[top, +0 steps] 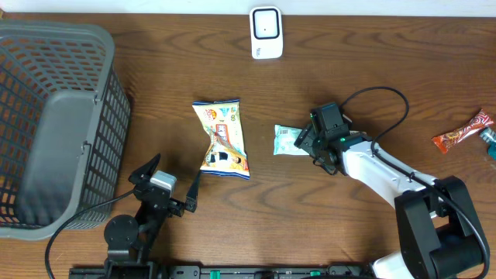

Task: Scan the item barcode

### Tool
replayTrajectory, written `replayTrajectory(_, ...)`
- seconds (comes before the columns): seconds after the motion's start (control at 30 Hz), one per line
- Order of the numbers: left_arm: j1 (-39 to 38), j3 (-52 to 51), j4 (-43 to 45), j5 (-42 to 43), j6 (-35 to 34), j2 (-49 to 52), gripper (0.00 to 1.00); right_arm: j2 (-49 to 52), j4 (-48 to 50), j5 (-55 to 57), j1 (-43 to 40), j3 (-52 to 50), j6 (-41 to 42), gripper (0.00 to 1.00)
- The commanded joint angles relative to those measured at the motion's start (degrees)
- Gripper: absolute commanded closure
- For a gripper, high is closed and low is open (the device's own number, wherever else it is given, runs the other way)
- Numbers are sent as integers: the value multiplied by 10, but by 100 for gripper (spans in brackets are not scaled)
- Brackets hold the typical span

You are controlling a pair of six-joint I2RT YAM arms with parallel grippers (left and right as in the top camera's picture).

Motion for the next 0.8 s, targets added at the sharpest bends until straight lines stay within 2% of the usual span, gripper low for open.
replayTrajectory(0.0, 3, -17, -9, 12, -1, 0, 2, 8, 4, 20, -8, -28, 26, 25)
replayTrajectory(0.07, 3, -17, -9, 12, -1, 0, 2, 10, 21, 19, -8, -34, 26, 30)
replayTrajectory(0.1, 3, -17, -9, 12, -1, 0, 2, 11, 31, 19, -8, -38, 26, 40)
replayTrajectory(0.27, 3, -17, -9, 12, -1, 0, 2, 28, 71, 10, -8, -54, 26, 47)
replayTrajectory(0.37, 3, -17, -9, 12, -1, 0, 2, 42, 86, -2, -8, -54, 12, 60)
replayTrajectory(0.43, 3, -17, -9, 12, -1, 0, 2, 46, 97, -14, -9, -54, -10, 82)
replayTrajectory(0.5, 3, -17, -9, 12, -1, 0, 2, 46, 101, -18, -12, -54, -27, 99)
replayTrajectory(0.63, 3, -17, -9, 12, -1, 0, 2, 43, 112, -43, -19, -53, -58, 99)
replayTrajectory(0.77, 3, -17, -9, 12, -1, 0, 2, -4, 110, -94, -38, -50, -137, 99)
